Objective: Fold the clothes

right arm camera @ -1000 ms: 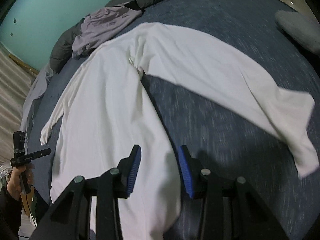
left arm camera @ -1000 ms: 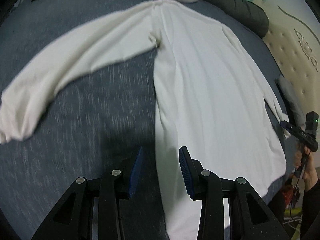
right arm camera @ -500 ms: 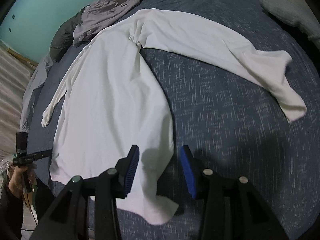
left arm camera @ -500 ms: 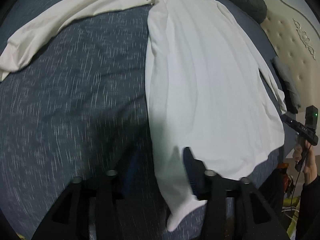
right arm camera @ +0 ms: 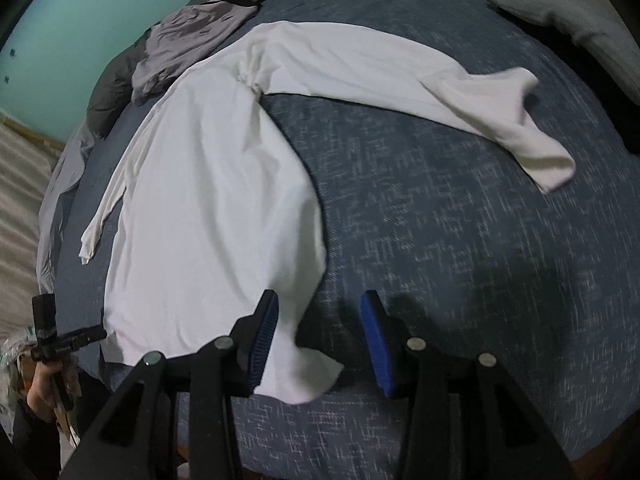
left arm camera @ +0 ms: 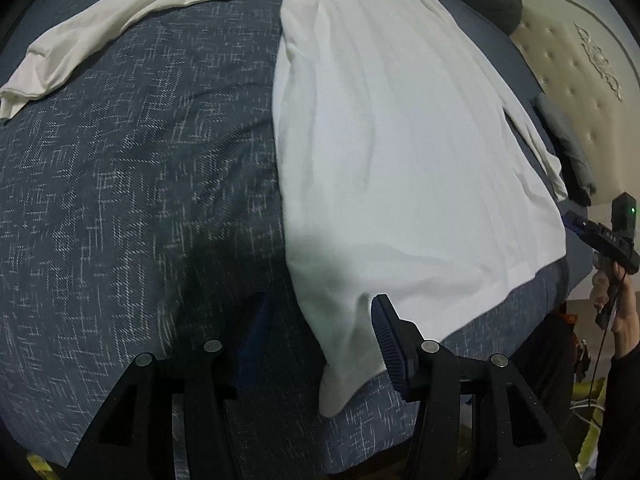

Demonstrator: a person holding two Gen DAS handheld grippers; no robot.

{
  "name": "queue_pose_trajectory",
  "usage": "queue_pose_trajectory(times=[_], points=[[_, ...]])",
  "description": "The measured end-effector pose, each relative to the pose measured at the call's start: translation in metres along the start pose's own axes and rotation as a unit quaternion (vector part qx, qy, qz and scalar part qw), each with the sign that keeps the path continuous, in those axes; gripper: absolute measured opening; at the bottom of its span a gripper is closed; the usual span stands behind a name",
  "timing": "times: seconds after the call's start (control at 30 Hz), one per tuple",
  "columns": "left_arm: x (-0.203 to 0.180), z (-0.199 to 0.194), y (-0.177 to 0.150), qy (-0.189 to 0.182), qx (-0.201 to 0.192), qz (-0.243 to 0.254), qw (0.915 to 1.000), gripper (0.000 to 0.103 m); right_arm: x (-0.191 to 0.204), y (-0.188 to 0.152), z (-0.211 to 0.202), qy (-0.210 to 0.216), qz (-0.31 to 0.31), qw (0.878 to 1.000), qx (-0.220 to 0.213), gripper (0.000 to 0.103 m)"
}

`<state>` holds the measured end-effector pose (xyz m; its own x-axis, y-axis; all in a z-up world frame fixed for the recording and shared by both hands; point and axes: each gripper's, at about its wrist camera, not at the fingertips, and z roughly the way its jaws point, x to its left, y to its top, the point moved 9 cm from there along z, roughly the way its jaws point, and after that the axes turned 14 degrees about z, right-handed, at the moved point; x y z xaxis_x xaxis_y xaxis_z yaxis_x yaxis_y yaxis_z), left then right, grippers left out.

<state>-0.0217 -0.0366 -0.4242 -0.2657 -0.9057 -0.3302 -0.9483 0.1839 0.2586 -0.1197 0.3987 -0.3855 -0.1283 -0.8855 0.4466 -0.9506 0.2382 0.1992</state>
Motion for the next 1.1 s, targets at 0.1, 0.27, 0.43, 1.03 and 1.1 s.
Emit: queue_pose_trajectory(times=[0.1,0.27,0.43,1.03,1.1], points=[[-0.003,0.002,-0.004,0.006,0.002,0.013,0.9999,0.026,-0.004,-0.004,-0.002,0.0,0.007,1.0,0.0,0.043],[-0.013,-0.002,-0.01,0.001,0.0,0.036,0.9993,0.003,-0.008,-0.009,-0.006,0.0,0.015,1.0,0.002,0.043],[-0.01,-0.035,-0.007,0.006,-0.037,0.042,0.9984,0.003,-0.007,-0.013,-0.01,-0.003,0.017,1.0,0.002,0.043],[0.027,-0.1,0.012,0.046,-0.089,0.025,0.9947,0.003,0.006,-0.037,-0.009,-0.008,0.024,1.0,0.016,0.043],[0.03,-0.102,0.011,0.045,-0.092,0.022,0.9945,0.003,0.006,-0.037,-0.008,-0.01,0.027,0.999,0.016,0.043]])
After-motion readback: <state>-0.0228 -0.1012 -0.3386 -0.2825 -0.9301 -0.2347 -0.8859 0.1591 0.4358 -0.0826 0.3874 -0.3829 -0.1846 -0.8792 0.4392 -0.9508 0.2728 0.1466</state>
